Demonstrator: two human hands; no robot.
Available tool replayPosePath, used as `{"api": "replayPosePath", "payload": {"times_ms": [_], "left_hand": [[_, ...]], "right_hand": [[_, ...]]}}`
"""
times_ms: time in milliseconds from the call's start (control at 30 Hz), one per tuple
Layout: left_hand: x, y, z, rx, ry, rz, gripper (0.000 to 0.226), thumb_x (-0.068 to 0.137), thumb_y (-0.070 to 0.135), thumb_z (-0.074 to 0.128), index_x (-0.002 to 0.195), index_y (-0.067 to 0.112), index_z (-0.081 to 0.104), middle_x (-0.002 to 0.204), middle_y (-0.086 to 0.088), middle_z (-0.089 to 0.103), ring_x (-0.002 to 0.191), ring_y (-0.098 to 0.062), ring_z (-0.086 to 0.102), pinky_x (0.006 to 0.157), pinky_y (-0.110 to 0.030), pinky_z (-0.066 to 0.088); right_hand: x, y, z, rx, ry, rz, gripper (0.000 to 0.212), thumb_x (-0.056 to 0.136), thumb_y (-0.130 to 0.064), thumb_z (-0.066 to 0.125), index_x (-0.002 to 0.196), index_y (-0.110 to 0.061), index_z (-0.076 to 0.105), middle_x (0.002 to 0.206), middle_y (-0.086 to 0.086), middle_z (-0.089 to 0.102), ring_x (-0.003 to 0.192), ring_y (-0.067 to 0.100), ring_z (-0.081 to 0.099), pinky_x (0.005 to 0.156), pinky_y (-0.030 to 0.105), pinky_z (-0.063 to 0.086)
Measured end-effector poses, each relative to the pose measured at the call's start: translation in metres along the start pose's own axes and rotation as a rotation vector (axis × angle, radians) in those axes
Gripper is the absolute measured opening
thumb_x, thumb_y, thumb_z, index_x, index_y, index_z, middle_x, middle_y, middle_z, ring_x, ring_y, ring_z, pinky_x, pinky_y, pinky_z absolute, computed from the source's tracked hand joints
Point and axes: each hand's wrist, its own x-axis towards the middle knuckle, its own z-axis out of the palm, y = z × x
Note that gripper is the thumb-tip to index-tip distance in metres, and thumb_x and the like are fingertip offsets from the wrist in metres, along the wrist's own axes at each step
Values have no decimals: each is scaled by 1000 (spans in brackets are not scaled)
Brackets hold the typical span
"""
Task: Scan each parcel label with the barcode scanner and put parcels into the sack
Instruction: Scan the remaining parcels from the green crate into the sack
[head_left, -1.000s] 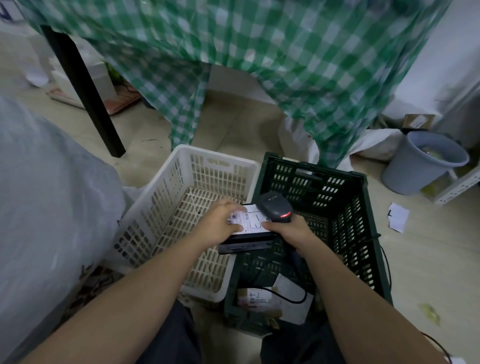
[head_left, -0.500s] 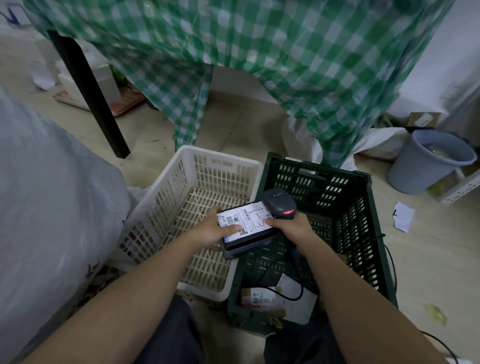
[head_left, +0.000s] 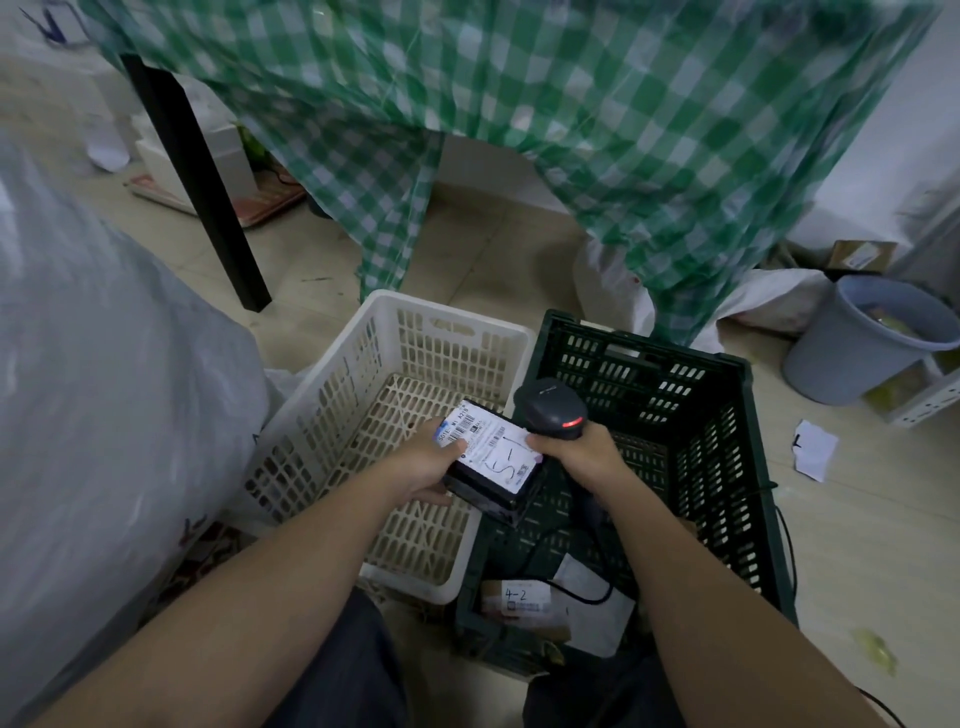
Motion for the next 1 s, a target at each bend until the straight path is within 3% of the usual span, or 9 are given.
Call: {"api": "replayPosePath", "payload": {"times_ms": [100, 167, 267, 367, 467, 533, 700, 867, 1000], "left_hand": [[7, 0, -1, -158, 54, 19, 81, 89, 12, 66, 151, 11, 13, 145, -10, 42, 124, -30, 51, 88, -35, 48], [9, -1, -1, -181, 70, 10, 67, 84, 2, 71, 140, -1, 34, 137, -14, 52, 115, -28, 56, 86, -30, 46], [10, -3, -2, -156, 2, 6, 46, 82, 2, 72, 124, -3, 55, 128, -17, 61, 101, -23, 61, 86, -27, 48], [8, 1, -2, -150, 31, 57, 58, 88, 11, 68, 139, 11, 40, 130, -11, 59, 106, -23, 59, 92, -36, 49], [2, 9, -3, -194, 24, 113, 68, 94, 21, 61, 145, 40, 20, 126, -6, 62, 109, -26, 60, 92, -50, 49], [0, 12, -6, -231, 18, 167, 71, 95, 21, 60, 144, 47, 17, 128, -4, 60, 109, -25, 61, 92, -52, 49], [-8, 14, -15, -255, 21, 329, 69, 92, 15, 63, 138, 43, 21, 120, 6, 53, 96, -9, 59, 71, -38, 57], [-15, 8, -26, -282, 59, 362, 67, 86, 13, 69, 129, 36, 23, 127, -5, 54, 106, -17, 60, 88, -46, 55], [-17, 7, -29, -258, 144, 386, 80, 81, 7, 74, 134, 29, 19, 126, -1, 46, 108, -18, 56, 66, -27, 56]], "right_hand": [[-3, -3, -1, -35, -80, 32, 28, 77, -6, 80, 101, -13, 67, 90, -2, 66, 80, 9, 61, 78, 24, 47], [-3, -3, 0, 5, -94, 47, 26, 77, -8, 80, 97, -16, 66, 87, -4, 66, 77, 6, 60, 71, 21, 48], [-5, 0, 6, 64, -61, 53, 29, 75, -5, 81, 100, -11, 68, 95, 4, 69, 86, 15, 65, 83, 29, 51], [-4, -2, 10, 99, -10, 33, 29, 74, 0, 80, 100, -7, 68, 91, 4, 69, 91, 21, 65, 91, 36, 52], [-7, -9, 16, 183, 64, -26, 23, 76, 0, 77, 95, -9, 68, 93, 6, 70, 91, 21, 66, 87, 35, 52], [-8, -14, 19, 237, 101, -66, 21, 76, 1, 77, 90, -13, 68, 90, 2, 71, 88, 19, 66, 84, 34, 53], [-11, -29, 20, 335, 148, -136, 21, 77, 1, 76, 91, -13, 68, 85, -1, 70, 79, 12, 66, 77, 28, 53], [-17, -37, 22, 351, 122, -174, 21, 77, -1, 77, 88, -16, 67, 86, 0, 71, 80, 11, 67, 78, 27, 54], [-18, -38, 26, 142, 157, -255, 20, 76, -17, 81, 93, -19, 69, 84, -6, 70, 83, 10, 66, 74, 23, 52]]}}
